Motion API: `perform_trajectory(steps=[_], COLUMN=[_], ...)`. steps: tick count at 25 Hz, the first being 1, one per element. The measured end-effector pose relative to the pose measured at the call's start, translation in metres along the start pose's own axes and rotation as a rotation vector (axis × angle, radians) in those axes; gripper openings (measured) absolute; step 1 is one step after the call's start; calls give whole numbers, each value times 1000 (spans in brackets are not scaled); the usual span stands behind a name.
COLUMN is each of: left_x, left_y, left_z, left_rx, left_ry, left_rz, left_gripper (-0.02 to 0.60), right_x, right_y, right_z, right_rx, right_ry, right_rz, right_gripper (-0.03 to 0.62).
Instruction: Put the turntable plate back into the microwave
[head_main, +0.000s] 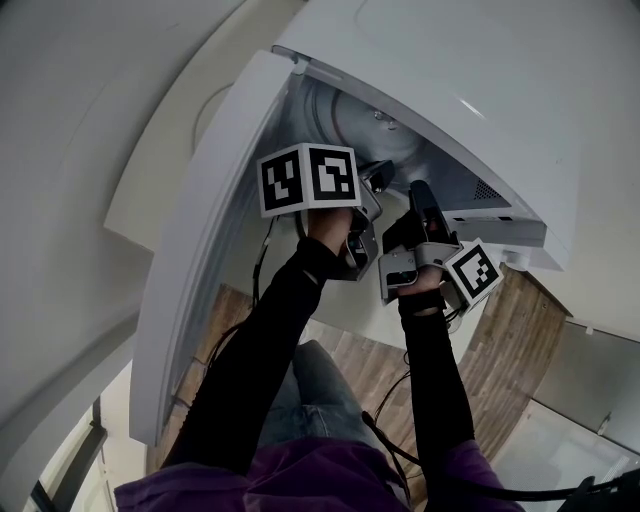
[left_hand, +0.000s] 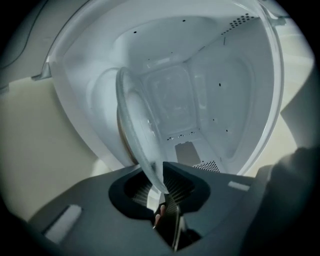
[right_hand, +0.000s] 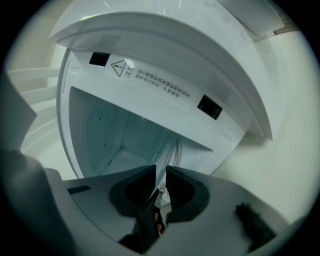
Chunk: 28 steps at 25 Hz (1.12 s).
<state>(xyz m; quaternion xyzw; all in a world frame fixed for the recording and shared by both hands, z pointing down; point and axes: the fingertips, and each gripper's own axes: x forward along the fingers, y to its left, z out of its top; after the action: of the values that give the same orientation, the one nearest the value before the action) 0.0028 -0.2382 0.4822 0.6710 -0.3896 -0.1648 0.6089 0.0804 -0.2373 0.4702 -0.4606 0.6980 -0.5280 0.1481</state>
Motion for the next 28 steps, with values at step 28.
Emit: perform_trajectory(steps=[28], left_x=[3], left_y=[-8], left_z=[-8], left_rx=[181], left_ry=[36], left_rz=[11], left_gripper=[126], right_x=[-3], right_y=[2], right_z=[-8], right_rx=[172], right_ry=[-20], right_rz=[22], right_gripper=[44])
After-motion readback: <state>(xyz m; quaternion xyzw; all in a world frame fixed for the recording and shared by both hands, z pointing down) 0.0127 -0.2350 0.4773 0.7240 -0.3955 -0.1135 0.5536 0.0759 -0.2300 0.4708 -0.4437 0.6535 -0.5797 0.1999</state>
